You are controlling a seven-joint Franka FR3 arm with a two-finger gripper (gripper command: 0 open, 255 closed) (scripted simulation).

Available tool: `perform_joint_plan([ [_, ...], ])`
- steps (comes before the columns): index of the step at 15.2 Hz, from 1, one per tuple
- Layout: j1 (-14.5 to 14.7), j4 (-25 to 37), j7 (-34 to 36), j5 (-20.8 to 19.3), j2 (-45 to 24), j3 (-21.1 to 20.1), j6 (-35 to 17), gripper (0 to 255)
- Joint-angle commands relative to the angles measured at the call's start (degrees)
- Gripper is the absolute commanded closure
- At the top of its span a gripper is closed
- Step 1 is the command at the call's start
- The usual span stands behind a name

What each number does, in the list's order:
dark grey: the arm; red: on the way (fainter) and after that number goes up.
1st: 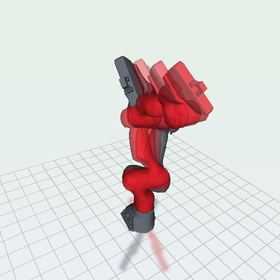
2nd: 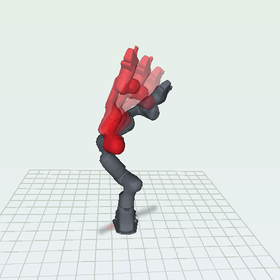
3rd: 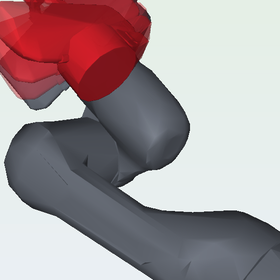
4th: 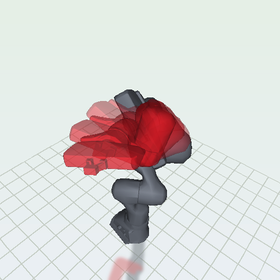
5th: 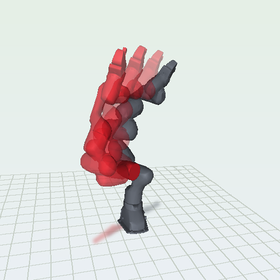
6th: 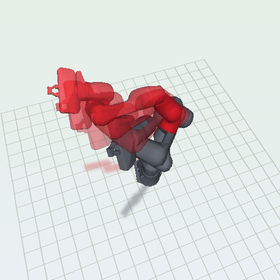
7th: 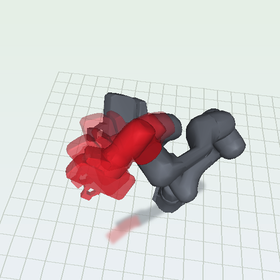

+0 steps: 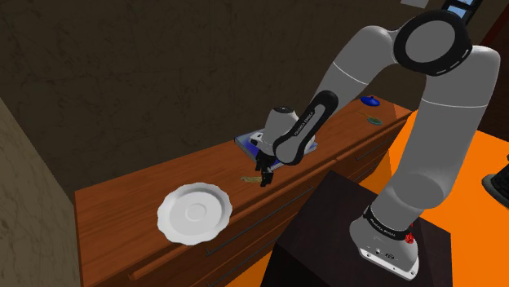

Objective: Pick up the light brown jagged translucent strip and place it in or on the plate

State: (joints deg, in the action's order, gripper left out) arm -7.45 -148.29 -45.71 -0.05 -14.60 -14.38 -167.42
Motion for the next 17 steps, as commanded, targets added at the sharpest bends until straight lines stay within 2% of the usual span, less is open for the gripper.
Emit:
perform_joint_plan([
  [1,0.02,0.02,0.02,-0.03,-0.05,0.02,-0.04,0],
  [3,0.01,0.01,0.01,-0.02,-0.04,0.02,-0.03,0],
  [4,0.01,0.01,0.01,-0.02,-0.04,0.02,-0.03,255],
  [13,0.01,0.02,0.03,-0.04,-0.05,0.02,-0.04,255],
  [17,-1.25,-0.47,-1.29,2.01,3.73,-1.67,3.2,255],
])
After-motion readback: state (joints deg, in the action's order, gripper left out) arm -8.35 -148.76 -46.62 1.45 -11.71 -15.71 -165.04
